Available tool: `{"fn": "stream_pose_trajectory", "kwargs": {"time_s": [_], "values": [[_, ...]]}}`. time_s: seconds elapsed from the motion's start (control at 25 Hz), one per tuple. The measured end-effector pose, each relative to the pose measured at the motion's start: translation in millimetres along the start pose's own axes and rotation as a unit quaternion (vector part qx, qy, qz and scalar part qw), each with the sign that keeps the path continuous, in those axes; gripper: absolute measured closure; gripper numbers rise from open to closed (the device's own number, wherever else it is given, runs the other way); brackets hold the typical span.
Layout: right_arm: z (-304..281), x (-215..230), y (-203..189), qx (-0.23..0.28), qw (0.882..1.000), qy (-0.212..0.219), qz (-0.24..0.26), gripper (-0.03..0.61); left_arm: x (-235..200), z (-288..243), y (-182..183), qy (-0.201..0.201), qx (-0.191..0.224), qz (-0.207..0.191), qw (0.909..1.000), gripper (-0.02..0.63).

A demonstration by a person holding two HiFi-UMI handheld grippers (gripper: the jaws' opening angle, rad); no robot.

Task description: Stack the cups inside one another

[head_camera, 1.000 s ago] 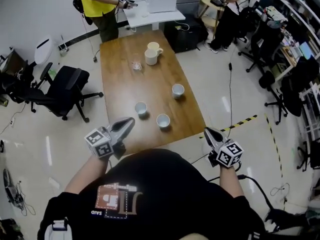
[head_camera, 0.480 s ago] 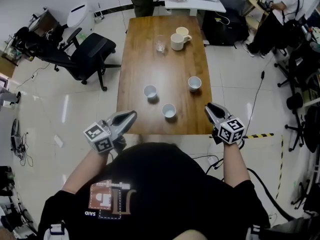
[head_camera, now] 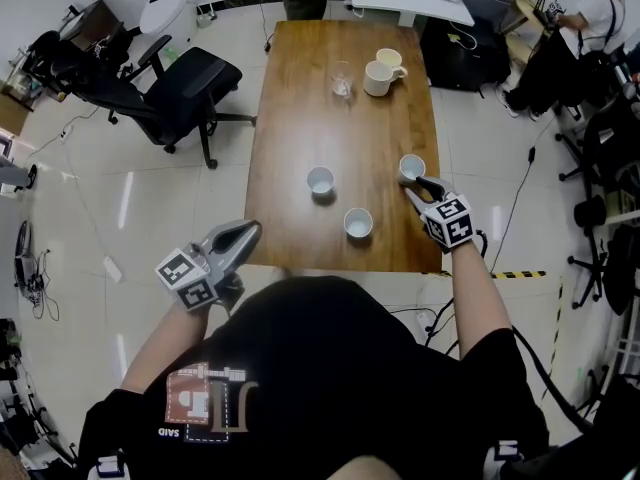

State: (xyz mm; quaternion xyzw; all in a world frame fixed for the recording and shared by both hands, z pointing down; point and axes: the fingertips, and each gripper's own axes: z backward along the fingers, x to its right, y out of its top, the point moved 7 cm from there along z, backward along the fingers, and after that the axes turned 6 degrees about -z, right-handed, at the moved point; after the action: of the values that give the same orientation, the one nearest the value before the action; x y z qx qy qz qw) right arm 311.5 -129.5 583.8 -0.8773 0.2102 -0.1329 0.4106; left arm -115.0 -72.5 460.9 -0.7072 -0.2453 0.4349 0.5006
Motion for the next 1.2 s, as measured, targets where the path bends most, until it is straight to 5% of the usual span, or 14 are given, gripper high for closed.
{"fn": "stream_pose_trajectory", "kwargs": {"time_s": [0.24, 0.44, 0.68, 0.96, 1.2], "values": [[-33.7, -1.6, -2.6, -0.109, 0.988, -0.035, 0.105, 0.425, -36.7, 9.6, 12.0, -0.009, -0.004, 0.006, 0.9999, 0.614], [-51.7, 4.0, -6.3, -0.146, 0.975, -0.076, 0.149, 0.42, -52.8, 12.1, 15.1, -0.007, -0.01, 0.012, 0.9999, 0.614], [-67.6, 6.8, -14.5, -0.19, 0.961, -0.078, 0.184, 0.435, -56.5, 11.9, 15.1, -0.005, -0.017, 0.012, 0.9998, 0.614], [-71.5, 12.9, -22.4, -0.205, 0.954, -0.092, 0.199, 0.546, -56.1, 12.5, 13.8, 0.003, -0.018, 0.013, 0.9997, 0.614], [-55.4, 1.4, -7.3, -0.188, 0.961, -0.069, 0.189, 0.553, -55.4, 4.8, 15.1, -0.003, -0.012, 0.014, 0.9998, 0.614]]}}
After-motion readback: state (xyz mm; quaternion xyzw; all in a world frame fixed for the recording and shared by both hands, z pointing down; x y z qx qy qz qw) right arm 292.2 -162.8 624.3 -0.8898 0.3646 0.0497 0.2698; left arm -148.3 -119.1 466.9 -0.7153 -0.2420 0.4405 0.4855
